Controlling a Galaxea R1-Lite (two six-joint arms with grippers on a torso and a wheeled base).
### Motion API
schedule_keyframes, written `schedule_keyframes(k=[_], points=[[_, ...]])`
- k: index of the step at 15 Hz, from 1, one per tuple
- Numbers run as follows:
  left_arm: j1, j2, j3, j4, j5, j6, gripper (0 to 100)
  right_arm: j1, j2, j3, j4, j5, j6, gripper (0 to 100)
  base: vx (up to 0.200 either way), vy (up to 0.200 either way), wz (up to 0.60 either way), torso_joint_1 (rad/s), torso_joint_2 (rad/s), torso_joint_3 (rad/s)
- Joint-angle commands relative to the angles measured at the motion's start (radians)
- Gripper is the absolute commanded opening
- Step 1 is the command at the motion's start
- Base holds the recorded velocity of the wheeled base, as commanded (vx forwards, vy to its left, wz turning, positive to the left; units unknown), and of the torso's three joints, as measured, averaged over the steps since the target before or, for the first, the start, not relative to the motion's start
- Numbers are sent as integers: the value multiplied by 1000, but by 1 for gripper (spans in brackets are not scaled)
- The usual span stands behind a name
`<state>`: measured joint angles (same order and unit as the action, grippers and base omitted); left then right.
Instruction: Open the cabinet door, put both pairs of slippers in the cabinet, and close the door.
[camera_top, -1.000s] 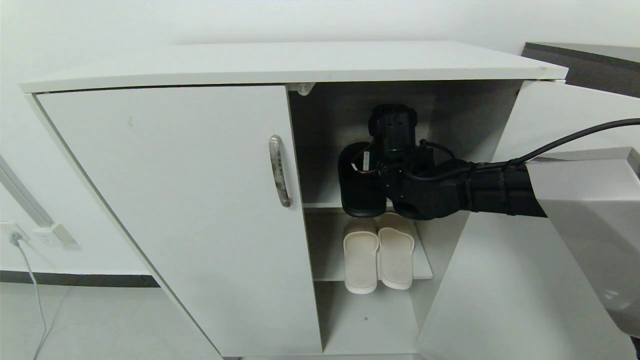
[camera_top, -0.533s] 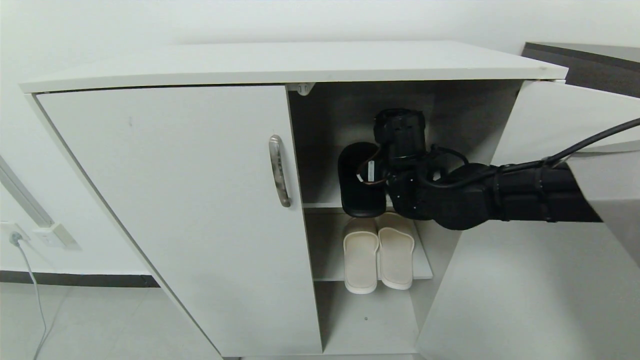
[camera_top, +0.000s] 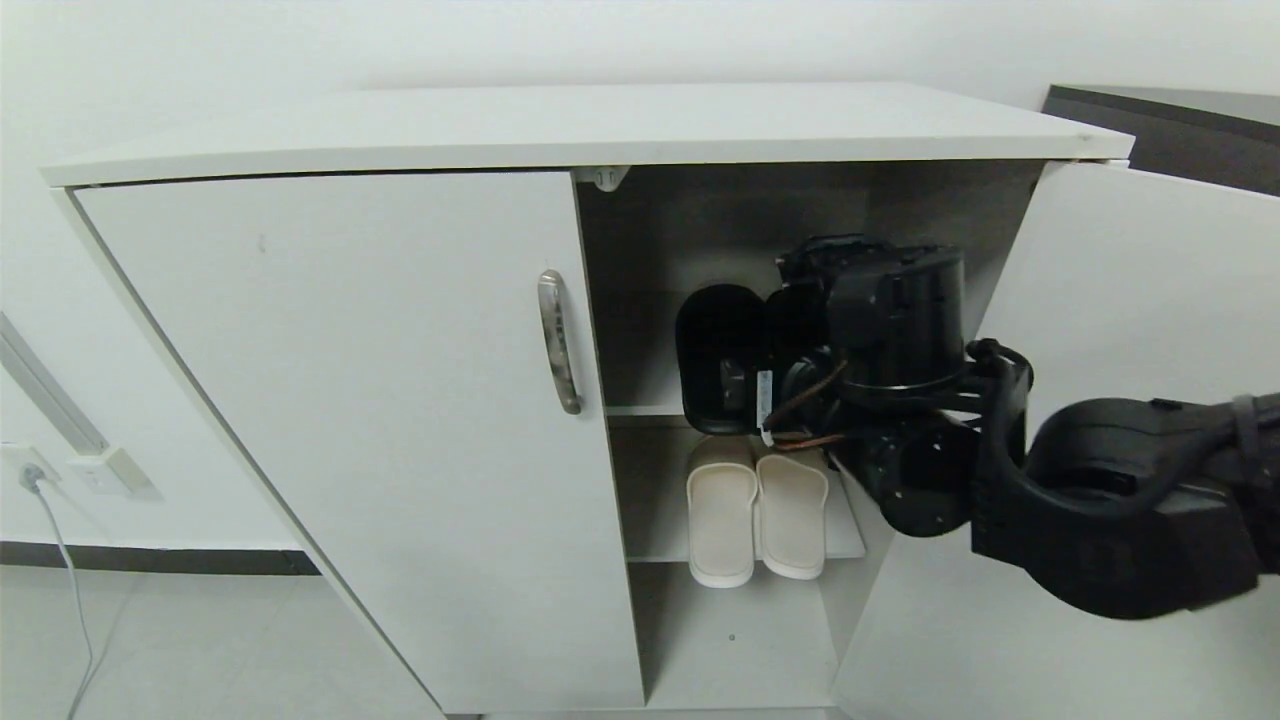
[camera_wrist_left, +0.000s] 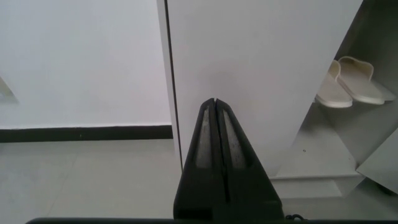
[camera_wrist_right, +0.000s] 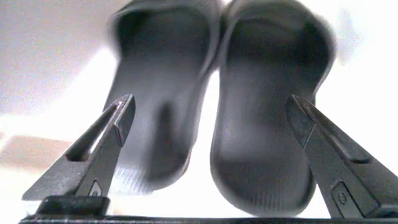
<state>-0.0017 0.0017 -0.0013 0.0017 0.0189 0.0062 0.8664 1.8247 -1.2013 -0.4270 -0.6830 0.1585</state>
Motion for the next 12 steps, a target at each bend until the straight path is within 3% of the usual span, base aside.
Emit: schedule_keyframes(k=[1, 6, 7, 12], points=[[0, 0, 0, 0, -2, 1, 0, 39, -105, 114, -61, 45, -5, 100, 0, 0, 0, 0, 0, 0], [0, 0, 1, 0, -1, 1, 0, 52, -130, 203, -171, 83, -1, 100, 0, 0, 0, 0, 0, 0], [0, 0, 0, 0, -1, 0, 0, 52, -130, 204, -174, 86, -1, 0, 0, 0, 0, 0, 0, 0], [0, 0, 0, 0, -1, -2, 0, 65, -119, 209, -174, 86, -2, 0, 0, 0, 0, 0, 0, 0]])
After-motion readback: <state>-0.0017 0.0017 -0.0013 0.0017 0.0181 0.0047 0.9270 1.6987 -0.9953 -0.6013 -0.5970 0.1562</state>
